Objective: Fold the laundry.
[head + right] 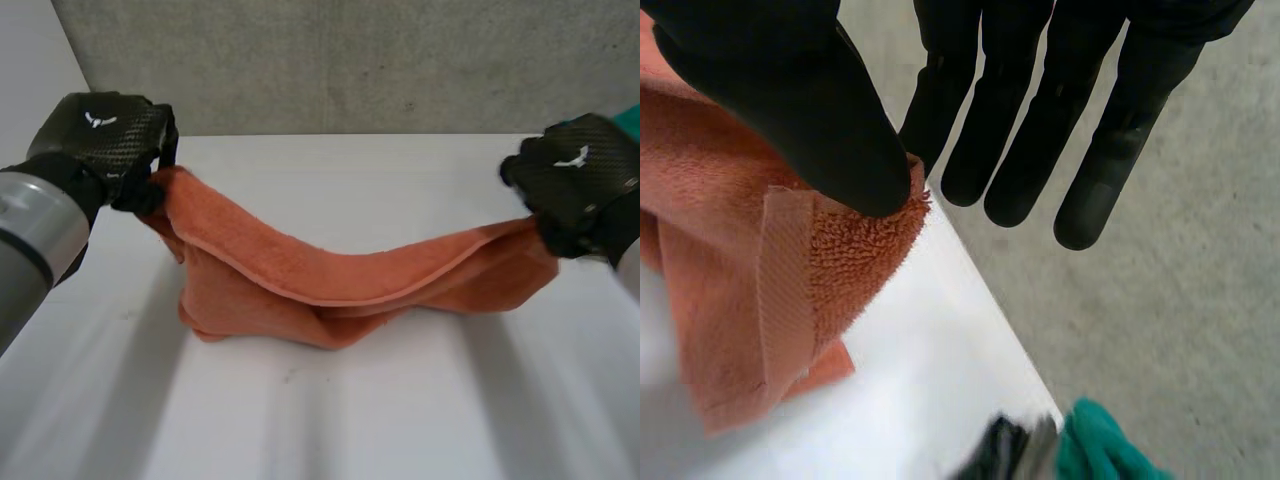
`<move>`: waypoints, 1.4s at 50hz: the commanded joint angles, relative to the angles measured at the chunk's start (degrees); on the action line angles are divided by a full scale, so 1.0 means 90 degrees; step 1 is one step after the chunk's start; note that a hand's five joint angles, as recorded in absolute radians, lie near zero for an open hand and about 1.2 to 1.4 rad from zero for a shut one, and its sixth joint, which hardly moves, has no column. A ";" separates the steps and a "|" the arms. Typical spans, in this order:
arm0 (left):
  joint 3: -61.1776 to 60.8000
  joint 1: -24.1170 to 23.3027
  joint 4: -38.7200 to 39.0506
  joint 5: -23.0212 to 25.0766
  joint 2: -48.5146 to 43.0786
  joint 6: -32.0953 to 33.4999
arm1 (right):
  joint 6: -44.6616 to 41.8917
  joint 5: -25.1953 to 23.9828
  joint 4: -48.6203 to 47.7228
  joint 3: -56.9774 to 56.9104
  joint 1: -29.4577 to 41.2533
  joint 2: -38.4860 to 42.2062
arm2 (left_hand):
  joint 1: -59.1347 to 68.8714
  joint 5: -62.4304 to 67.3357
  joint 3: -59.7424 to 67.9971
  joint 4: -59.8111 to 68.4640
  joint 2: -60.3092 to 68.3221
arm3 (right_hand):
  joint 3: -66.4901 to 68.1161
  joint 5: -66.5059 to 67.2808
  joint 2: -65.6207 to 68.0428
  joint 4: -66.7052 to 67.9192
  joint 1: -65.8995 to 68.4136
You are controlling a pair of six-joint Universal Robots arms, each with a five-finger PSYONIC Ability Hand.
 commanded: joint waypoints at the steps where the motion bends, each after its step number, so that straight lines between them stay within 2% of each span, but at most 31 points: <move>1: -0.0673 -0.0007 -0.0338 0.0038 -0.0046 0.0432 | -0.1280 -0.0016 0.1547 -0.0909 -0.0775 0.1007 | 0.1647 0.1747 0.1291 0.1239 0.1263 | 0.1328 0.1548 0.1386 0.1270 0.1716; 4: -0.0771 -0.0007 -0.0153 0.0019 -0.0572 0.0813 | -0.1691 0.0101 0.1489 -0.0987 -0.0706 0.1622 | 0.1647 0.1747 0.1291 0.1239 0.1263 | 0.1328 0.1548 0.1386 0.1270 0.1716; 10: -0.0255 -0.0017 0.0706 -0.0030 -0.1832 0.1399 | -0.1497 0.0539 0.0866 -0.1814 -0.0229 0.3280 | 0.1647 0.1747 0.1291 0.1239 0.1263 | 0.1328 0.1548 0.1386 0.1270 0.1716; 13: 0.0487 -0.0036 0.1292 -0.0196 -0.2457 0.1644 | -0.1370 0.0862 0.0484 -0.2431 0.0006 0.3683 | 0.1647 0.1747 0.1291 0.1239 0.1263 | 0.1328 0.1548 0.1386 0.1270 0.1716; 15: 0.1197 -0.0104 0.1681 -0.0342 -0.2779 0.1858 | -0.1282 0.1146 0.0035 -0.3172 0.0133 0.3996 | 0.1647 0.1747 0.1291 0.1239 0.1263 | 0.1328 0.1548 0.1386 0.1270 0.1716; 18: 0.1990 -0.0124 0.2112 -0.0440 -0.2956 0.2064 | -0.1155 0.1264 -0.0833 -0.4237 0.0163 0.4299 | 0.1647 0.1747 0.1291 0.1239 0.1263 | 0.1328 0.1548 0.1386 0.1270 0.1716; 20: 0.2732 -0.0153 0.2639 -0.0489 -0.2995 0.2220 | -0.1029 0.1264 -0.1447 -0.4648 0.0163 0.4339 | 0.1647 0.1747 0.1291 0.1239 0.1263 | 0.1328 0.1548 0.1386 0.1270 0.1716; 21: 0.2938 -0.0163 0.2805 -0.0509 -0.2995 0.2249 | -0.0883 0.1273 -0.2195 -0.4940 0.0153 0.4329 | 0.1647 0.1747 0.1291 0.1239 0.1263 | 0.1328 0.1548 0.1386 0.1270 0.1716; 24: 0.3495 -0.0163 0.3567 -0.0586 -0.2966 0.2250 | -0.0745 0.1322 -0.3303 -0.5060 0.0163 0.4193 | 0.1647 0.1747 0.1291 0.1239 0.1263 | 0.1328 0.1548 0.1386 0.1270 0.1716; 26: 0.3652 -0.0163 0.4034 -0.0742 -0.2898 0.2279 | -0.0706 0.1313 -0.4182 -0.5011 0.0163 0.3988 | 0.1647 0.1747 0.1291 0.1239 0.1263 | 0.1328 0.1548 0.1386 0.1270 0.1716; 29: 0.3594 -0.0183 0.4378 -0.0918 -0.2752 0.2289 | -0.0696 0.1264 -0.4546 -0.4846 0.0192 0.3841 | 0.1647 0.1747 0.1291 0.1239 0.1263 | 0.1328 0.1548 0.1386 0.1270 0.1716; 33: 0.3176 -0.0163 0.4438 -0.1153 -0.2439 0.2260 | -0.0657 0.1176 -0.4537 -0.4369 0.0192 0.3724 | 0.1647 0.1747 0.1291 0.1239 0.1263 | 0.1328 0.1548 0.1386 0.1270 0.1716; 36: 0.2366 -0.0154 0.4379 -0.1212 -0.2234 0.2230 | -0.0637 0.1079 -0.4498 -0.3870 0.0183 0.3597 | 0.1647 0.1747 0.1291 0.1239 0.1263 | 0.1328 0.1548 0.1386 0.1270 0.1716; 43: 0.0217 -0.0134 0.4447 -0.1153 -0.2019 0.2123 | -0.0569 0.0542 -0.4322 -0.1869 0.0104 0.3333 | 0.1647 0.1747 0.1291 0.1239 0.1263 | 0.1328 0.1548 0.1386 0.1270 0.1716; 47: -0.0662 -0.0095 0.4613 -0.1144 -0.2155 0.1967 | -0.0559 0.0161 -0.4029 -0.0659 0.0095 0.3362 | 0.1647 0.1747 0.1291 0.1239 0.1263 | 0.1328 0.1548 0.1386 0.1270 0.1716; 49: -0.1063 -0.0085 0.4808 -0.1085 -0.2651 0.1859 | -0.0501 0.0024 -0.3990 -0.0180 0.0027 0.3508 | 0.1647 0.1747 0.1291 0.1239 0.1263 | 0.1328 0.1548 0.1386 0.1270 0.1716; 55: -0.1327 -0.0085 0.4828 -0.0880 -0.3405 0.1879 | -0.0335 0.0004 -0.3960 0.0204 -0.0081 0.4104 | 0.1647 0.1747 0.1291 0.1239 0.1263 | 0.1328 0.1548 0.1386 0.1270 0.1716; 56: -0.1357 -0.0076 0.4828 -0.0861 -0.3425 0.1869 | -0.0315 -0.0006 -0.3941 0.0272 -0.0091 0.4124 | 0.1538 0.1638 0.1183 0.1131 0.1154 | 0.1328 0.1548 0.1386 0.1270 0.1716; 59: -0.1493 -0.0027 0.4809 -0.0773 -0.3367 0.1869 | -0.0344 0.0023 -0.3902 0.0292 -0.0081 0.4114 | -0.0661 -0.0561 -0.1016 -0.1068 -0.1045 | 0.1328 0.1548 0.1386 0.1270 0.1716; 60: -0.1542 -0.0017 0.4799 -0.0753 -0.3299 0.1879 | -0.0354 0.0033 -0.3873 0.0292 -0.0081 0.4104 | -0.1612 -0.1512 -0.1967 -0.2019 -0.1996 | 0.1328 0.1548 0.1386 0.1270 0.1716; 61: -0.1620 0.0012 0.4760 -0.0714 -0.3056 0.1879 | -0.0373 0.0033 -0.3834 0.0282 -0.0081 0.4104 | -0.3398 -0.3298 -0.3753 -0.3805 -0.3782 | 0.1328 0.1548 0.1386 0.1270 0.1716; 62: -0.1669 0.0041 0.4731 -0.0685 -0.2899 0.1869 | -0.0374 0.0033 -0.3785 0.0282 -0.0091 0.4104 | -0.4008 -0.3908 -0.4363 -0.4415 -0.4392 | 0.1328 0.1548 0.1386 0.1270 0.1716; 68: -0.2030 0.0490 0.4419 -0.0188 -0.1961 0.1840 | -0.0305 -0.0006 -0.3375 0.0243 -0.0256 0.4085 | -0.5208 -0.5108 -0.5564 -0.5616 -0.5592 | 0.1328 0.1548 0.1386 0.1270 0.1716; 69: -0.2157 0.0694 0.4244 0.0220 -0.1709 0.1840 | -0.0305 -0.0016 -0.3365 0.0253 -0.0305 0.4075 | -0.5506 -0.5406 -0.5862 -0.5913 -0.5890 | 0.1328 0.1548 0.1386 0.1270 0.1716; 70: -0.2187 0.0773 0.4204 0.0340 -0.1648 0.1840 | -0.0296 -0.0016 -0.3355 0.0253 -0.0373 0.4065 | -0.5601 -0.5502 -0.5957 -0.6009 -0.5986 | 0.1328 0.1548 0.1386 0.1270 0.1716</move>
